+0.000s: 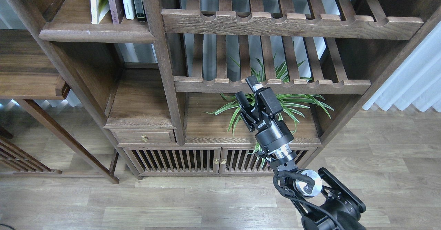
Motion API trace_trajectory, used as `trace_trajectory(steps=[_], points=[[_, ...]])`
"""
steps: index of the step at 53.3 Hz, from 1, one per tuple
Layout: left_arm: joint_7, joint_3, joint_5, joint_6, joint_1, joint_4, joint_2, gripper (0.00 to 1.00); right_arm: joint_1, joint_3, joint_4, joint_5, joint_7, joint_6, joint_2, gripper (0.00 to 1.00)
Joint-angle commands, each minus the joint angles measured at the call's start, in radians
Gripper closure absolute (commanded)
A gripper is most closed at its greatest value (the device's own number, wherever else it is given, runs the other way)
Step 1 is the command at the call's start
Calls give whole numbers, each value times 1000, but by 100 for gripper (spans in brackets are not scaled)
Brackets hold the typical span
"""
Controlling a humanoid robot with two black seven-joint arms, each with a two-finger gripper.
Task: Organize books on shelf
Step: 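Push the red book onto the upper shelf with the left gripper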
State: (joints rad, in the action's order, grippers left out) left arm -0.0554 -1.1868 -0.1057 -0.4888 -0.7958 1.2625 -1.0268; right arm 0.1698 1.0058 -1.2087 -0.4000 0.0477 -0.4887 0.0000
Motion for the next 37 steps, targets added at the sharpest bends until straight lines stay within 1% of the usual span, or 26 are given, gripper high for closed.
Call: trace_trajectory(steps=[1,4,11,13,20,22,27,31,34,37], points=[[-14,6,72,0,6,-40,4,100,2,-3,6,6,0,0,0,9],[-21,7,95,0,9,-48,4,100,1,-3,9,7,0,0,0,9],[-60,16,123,0,32,-49,11,100,1,-4,12,9,0,0,0,9],[-78,26,138,0,35,-49,25,100,-1,-4,12,9,0,0,0,9],[-116,30,216,0,36,-55,97,100,-1,-4,15,9,0,0,0,9],[-135,30,247,0,40,-64,119,100,-1,-4,18,9,0,0,0,9],[-170,30,300,53,41,-74,165,100,-1,-4,21,9,0,0,0,9],[-201,23,369,116,41,-81,212,100,-1,-4,21,9,0,0,0,9],[-221,19,418,138,40,-100,241,100,1,-4,23,9,0,0,0,9],[-241,19,445,139,41,-127,255,100,1,-6,23,9,0,0,0,9]])
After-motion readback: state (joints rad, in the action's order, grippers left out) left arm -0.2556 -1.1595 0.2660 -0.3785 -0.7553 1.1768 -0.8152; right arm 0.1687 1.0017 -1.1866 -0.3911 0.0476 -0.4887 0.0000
